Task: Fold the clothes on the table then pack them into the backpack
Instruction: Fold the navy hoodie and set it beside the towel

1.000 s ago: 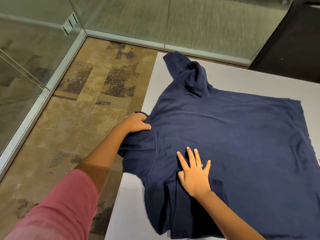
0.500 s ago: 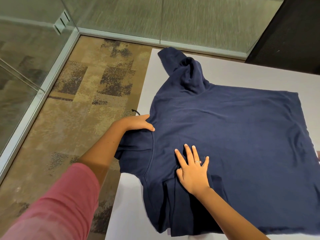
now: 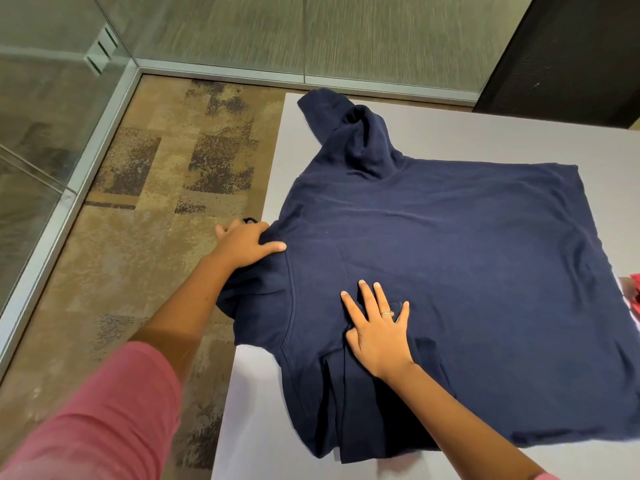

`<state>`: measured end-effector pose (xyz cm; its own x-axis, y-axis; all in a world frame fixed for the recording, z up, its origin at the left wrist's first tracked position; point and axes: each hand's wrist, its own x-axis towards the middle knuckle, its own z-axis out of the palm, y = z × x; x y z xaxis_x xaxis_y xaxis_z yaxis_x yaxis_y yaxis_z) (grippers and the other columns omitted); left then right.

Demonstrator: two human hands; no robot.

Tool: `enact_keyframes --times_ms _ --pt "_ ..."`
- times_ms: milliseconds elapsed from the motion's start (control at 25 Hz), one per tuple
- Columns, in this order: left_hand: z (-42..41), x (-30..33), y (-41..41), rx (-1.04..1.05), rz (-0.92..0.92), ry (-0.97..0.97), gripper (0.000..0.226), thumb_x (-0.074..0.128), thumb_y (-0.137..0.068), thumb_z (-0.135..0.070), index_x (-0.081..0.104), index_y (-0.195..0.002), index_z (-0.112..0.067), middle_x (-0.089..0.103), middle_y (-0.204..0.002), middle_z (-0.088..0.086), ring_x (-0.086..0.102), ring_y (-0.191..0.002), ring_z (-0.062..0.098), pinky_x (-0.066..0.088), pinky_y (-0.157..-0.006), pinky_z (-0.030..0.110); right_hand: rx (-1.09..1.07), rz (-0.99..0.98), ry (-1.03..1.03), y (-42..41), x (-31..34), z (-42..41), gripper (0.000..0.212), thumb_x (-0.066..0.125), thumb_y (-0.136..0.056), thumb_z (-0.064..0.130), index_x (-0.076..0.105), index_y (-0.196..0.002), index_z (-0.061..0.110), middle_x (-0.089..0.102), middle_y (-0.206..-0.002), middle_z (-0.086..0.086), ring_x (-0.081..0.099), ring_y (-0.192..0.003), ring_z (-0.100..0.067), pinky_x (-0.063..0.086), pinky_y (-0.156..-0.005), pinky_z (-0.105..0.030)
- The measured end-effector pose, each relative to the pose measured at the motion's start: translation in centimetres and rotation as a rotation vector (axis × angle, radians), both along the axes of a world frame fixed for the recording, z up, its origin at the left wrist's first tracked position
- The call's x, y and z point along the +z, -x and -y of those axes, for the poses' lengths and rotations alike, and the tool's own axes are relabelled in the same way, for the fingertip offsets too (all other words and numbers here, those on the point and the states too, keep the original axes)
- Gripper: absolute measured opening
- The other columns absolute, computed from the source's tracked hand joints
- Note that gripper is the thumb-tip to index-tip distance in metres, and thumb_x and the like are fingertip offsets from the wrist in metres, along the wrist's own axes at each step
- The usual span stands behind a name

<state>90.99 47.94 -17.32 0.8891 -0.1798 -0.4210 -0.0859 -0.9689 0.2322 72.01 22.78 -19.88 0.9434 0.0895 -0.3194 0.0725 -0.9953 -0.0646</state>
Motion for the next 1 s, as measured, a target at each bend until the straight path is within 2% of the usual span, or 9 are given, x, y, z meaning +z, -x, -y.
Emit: enact_keyframes --times_ms 80,240,360,520,600,760,840,920,1000 --pt "-1.0 0.5 0.0 -0.017 -0.062 -0.053 0.038 0.054 -0.086 -0.061 0.056 -0.097 -0.025 0.056 -0.093 -0.006 0.034 -0.110 0.022 0.022 -0.095 0.051 0.003 -0.022 -0.009 -0.6 0.0 0.1 0.059 0.035 -0.082 0.038 0.043 -0.140 0.029 0.040 -0.149 -0.009 0.039 -0.136 -0.033 0.034 -0.091 -0.072" --pt "1.2 0.2 1.2 0.115 0.266 -0.136 0.022 0.060 -0.091 -0.035 0.057 -0.107 -0.020 0.057 -0.114 0.000 0.037 -0.114 0.030 0.027 -0.089 0.045 0.017 -0.036 -0.044 -0.9 0.0 0.4 0.056 0.034 -0.083 0.036 0.048 -0.137 0.027 0.042 -0.148 -0.007 0.042 -0.135 -0.031 0.037 -0.091 -0.070" --pt "3.3 -1.2 3.8 0.225 0.386 -0.074 0.046 0.063 -0.089 -0.022 0.048 -0.130 -0.010 0.047 -0.134 0.015 0.042 -0.119 0.037 0.034 -0.091 0.049 0.025 0.011 -0.093 -0.8 -0.1 0.8 0.050 0.041 -0.086 0.031 0.052 -0.135 0.024 0.043 -0.147 -0.008 0.043 -0.134 -0.031 0.037 -0.093 -0.068" --pt "5.8 -2.3 9.5 0.160 0.375 0.025 0.066 0.048 -0.094 -0.037 0.028 -0.148 -0.005 0.025 -0.154 0.022 0.024 -0.141 0.040 0.028 -0.107 0.057 -0.063 0.074 -0.368 -0.6 0.3 1.8 0.049 0.057 -0.092 0.017 0.046 -0.140 0.015 0.037 -0.149 -0.011 0.039 -0.136 -0.030 0.028 -0.108 -0.064" --pt "7.4 -2.6 13.4 0.084 0.341 0.080 0.063 0.037 -0.095 -0.044 0.032 -0.147 -0.008 0.027 -0.154 0.019 0.025 -0.142 0.039 0.031 -0.106 0.058 -0.193 0.109 -0.564 -0.4 1.3 3.0 0.048 0.058 -0.093 0.018 0.046 -0.139 0.012 0.038 -0.145 -0.009 0.043 -0.130 -0.026 0.034 -0.108 -0.053" --pt "9.5 -2.9 20.0 0.070 0.198 0.162 0.064 0.022 -0.093 -0.051 0.051 -0.137 -0.013 0.035 -0.152 0.012 0.028 -0.141 0.037 0.029 -0.107 0.059 -0.436 0.157 -0.731 1.8 2.7 6.4 0.049 0.062 -0.092 0.022 0.046 -0.137 0.014 0.042 -0.133 -0.003 0.048 -0.118 -0.019 0.040 -0.102 -0.037" --pt "10.4 -2.1 22.3 0.110 0.214 0.149 0.055 0.029 -0.091 -0.048 0.067 -0.117 -0.017 0.053 -0.137 0.010 0.047 -0.127 0.038 0.039 -0.097 0.057 -0.522 0.062 -0.721 3.5 3.0 8.1 0.045 0.061 -0.092 0.027 0.049 -0.134 0.015 0.048 -0.126 -0.003 0.051 -0.115 -0.021 0.042 -0.099 -0.037" --pt "11.1 -1.5 24.1 0.169 0.228 0.146 0.048 0.032 -0.089 -0.049 0.070 -0.101 -0.022 0.061 -0.115 0.003 0.058 -0.105 0.033 0.044 -0.083 0.048 -0.532 -0.031 -0.612 5.0 3.0 9.5 0.043 0.061 -0.091 0.037 0.055 -0.129 0.018 0.055 -0.121 -0.002 0.049 -0.116 -0.025 0.038 -0.100 -0.039" --pt "11.3 -1.1 25.1 0.211 0.117 0.180 0.044 0.038 -0.091 -0.050 0.064 -0.112 -0.022 0.057 -0.116 0.003 0.056 -0.104 0.030 0.042 -0.082 0.043 -0.541 -0.136 -0.605 6.1 3.2 10.4 0.048 0.064 -0.087 0.045 0.056 -0.127 0.018 0.056 -0.120 -0.002 0.049 -0.115 -0.024 0.038 -0.100 -0.041"
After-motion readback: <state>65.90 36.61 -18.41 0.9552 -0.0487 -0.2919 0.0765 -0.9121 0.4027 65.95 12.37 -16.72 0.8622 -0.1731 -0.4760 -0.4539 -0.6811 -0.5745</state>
